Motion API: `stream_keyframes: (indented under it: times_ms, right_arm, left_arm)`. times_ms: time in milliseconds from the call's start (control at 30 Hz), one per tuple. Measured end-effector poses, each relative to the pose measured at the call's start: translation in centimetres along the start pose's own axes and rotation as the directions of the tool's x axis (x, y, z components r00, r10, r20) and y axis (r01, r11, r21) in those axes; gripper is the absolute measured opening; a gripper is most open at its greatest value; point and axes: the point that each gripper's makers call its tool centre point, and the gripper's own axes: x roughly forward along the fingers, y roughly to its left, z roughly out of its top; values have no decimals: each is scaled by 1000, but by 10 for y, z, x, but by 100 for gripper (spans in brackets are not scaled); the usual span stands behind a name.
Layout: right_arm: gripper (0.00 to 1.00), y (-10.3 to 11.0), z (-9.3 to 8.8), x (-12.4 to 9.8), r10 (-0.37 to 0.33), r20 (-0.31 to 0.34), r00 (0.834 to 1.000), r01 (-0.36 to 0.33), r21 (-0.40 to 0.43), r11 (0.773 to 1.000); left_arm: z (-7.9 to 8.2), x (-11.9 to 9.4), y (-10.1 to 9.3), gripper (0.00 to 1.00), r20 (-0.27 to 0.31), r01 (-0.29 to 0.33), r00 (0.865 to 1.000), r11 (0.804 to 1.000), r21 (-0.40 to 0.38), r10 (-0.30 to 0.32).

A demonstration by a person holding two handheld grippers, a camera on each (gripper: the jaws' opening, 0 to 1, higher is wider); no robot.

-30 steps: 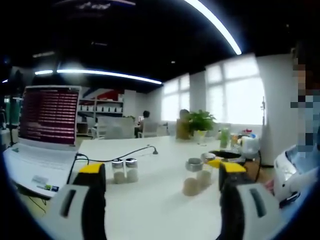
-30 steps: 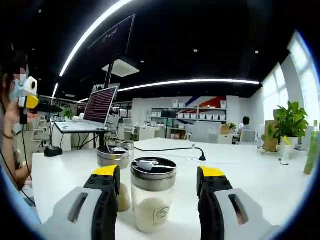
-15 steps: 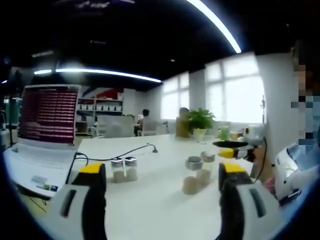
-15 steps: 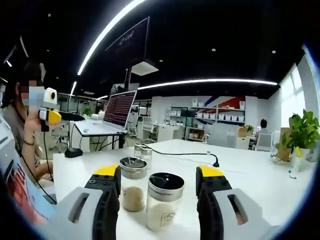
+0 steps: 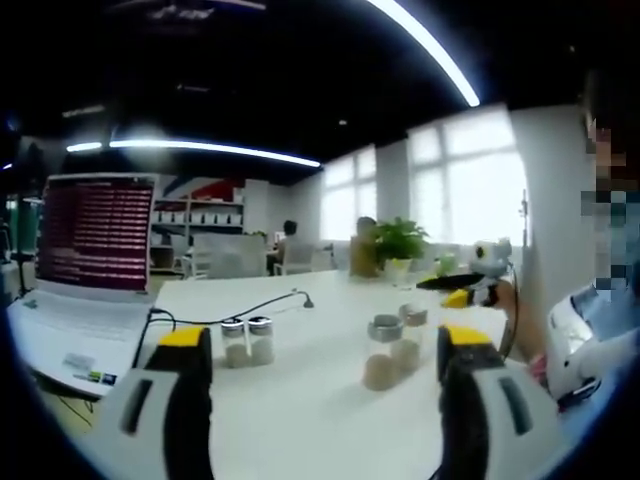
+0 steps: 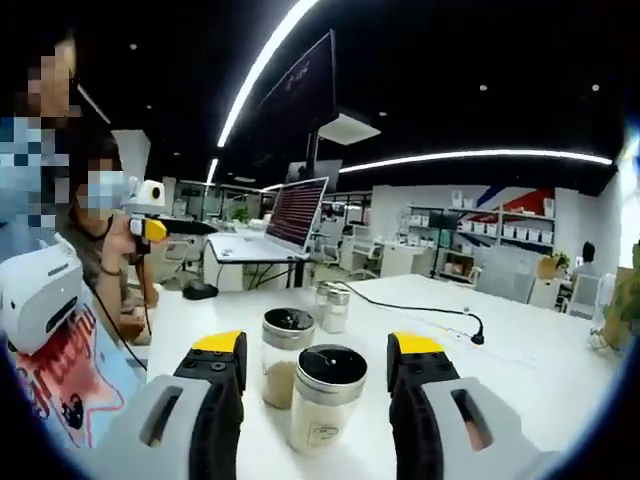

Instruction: Rotate the seasoning bottle until the label or dispensing opening points toward the visible target arrow and the bottle remains upright within the marked orientation range

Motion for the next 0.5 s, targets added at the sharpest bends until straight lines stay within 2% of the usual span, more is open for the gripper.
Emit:
stream_keyframes:
  times_ms: [33,133,267,333,400,500]
  right_arm:
    - [60,-2,-3,1,21,-3,1000,-21,10,1000]
    - [62,-8,-11,2,90,-6,996,-88,118,989]
    - [61,-14,-15,5,174,47,984,-180,163,970]
    - [64,-17,-13,8,199,98,975,-211,136,968]
    - [64,-17,-12,9,221,121,968,-236,129,963]
    - [57,-12,-14,12,268,118,956,-281,106,954]
  left_arm:
    - [0,0,0,99,0,-3,1000,1000,-2,3]
    - [-1,0,1,99,-5,-11,1000,1000,1,11]
    - [-1,2,-1,99,-2,-2,1000,1000,0,2]
    - [-3,2,-2,99,-10,0,1000,1000,4,0]
    - [-3,2,-3,99,-10,6,1000,1000,4,-5]
    - [-2,3,-3,99,-6,4,1000,1000,2,-4]
